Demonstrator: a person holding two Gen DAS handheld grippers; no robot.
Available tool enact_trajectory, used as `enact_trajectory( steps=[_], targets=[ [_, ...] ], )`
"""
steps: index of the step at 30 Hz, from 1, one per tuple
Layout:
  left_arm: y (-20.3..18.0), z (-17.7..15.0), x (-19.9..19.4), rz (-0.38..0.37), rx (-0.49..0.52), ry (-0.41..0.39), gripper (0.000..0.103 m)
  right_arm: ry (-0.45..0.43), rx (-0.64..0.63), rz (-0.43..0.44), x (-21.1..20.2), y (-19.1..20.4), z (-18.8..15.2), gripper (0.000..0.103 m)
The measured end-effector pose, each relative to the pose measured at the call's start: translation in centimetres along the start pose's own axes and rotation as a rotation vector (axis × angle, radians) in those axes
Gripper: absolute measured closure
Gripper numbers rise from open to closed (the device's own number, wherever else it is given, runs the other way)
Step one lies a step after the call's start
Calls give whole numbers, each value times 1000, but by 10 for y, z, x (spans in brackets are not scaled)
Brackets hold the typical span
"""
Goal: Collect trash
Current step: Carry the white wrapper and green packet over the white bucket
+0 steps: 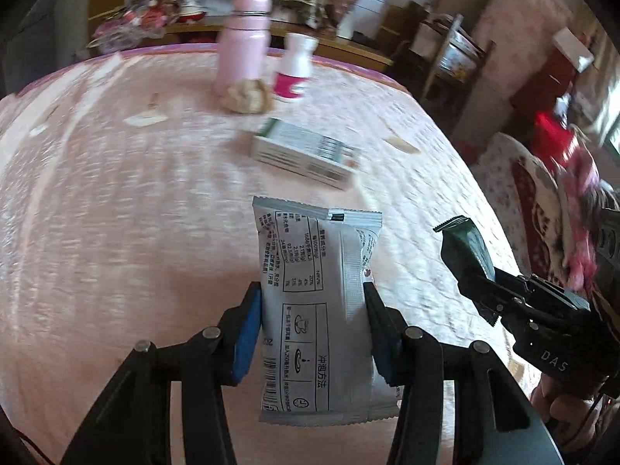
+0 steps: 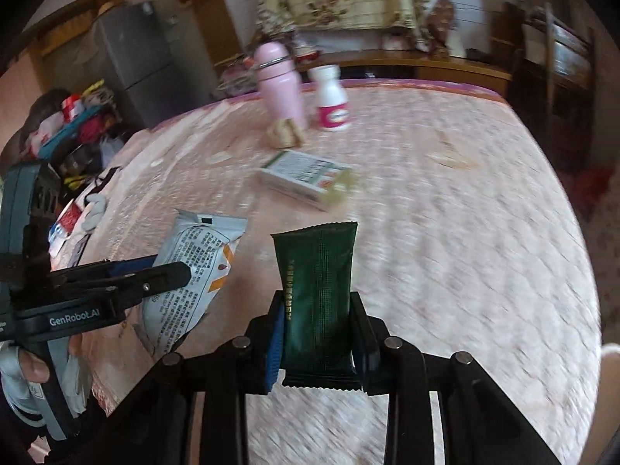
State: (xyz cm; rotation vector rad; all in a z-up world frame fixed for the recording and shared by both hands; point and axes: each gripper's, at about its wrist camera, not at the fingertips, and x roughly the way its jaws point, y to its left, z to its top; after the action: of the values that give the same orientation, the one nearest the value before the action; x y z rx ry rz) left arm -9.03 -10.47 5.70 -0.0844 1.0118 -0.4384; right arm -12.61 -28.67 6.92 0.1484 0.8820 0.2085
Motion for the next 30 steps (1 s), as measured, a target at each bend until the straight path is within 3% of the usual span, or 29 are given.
enact_trajectory(
  steps=[5, 30],
  targets=[
    [-45, -6, 5, -23, 67, 4, 52, -31, 67, -64, -36, -37, -23, 71],
    [-232, -25, 60, -228, 298, 100, 52, -82, 380, -302, -127, -183, -107, 70]
  ],
)
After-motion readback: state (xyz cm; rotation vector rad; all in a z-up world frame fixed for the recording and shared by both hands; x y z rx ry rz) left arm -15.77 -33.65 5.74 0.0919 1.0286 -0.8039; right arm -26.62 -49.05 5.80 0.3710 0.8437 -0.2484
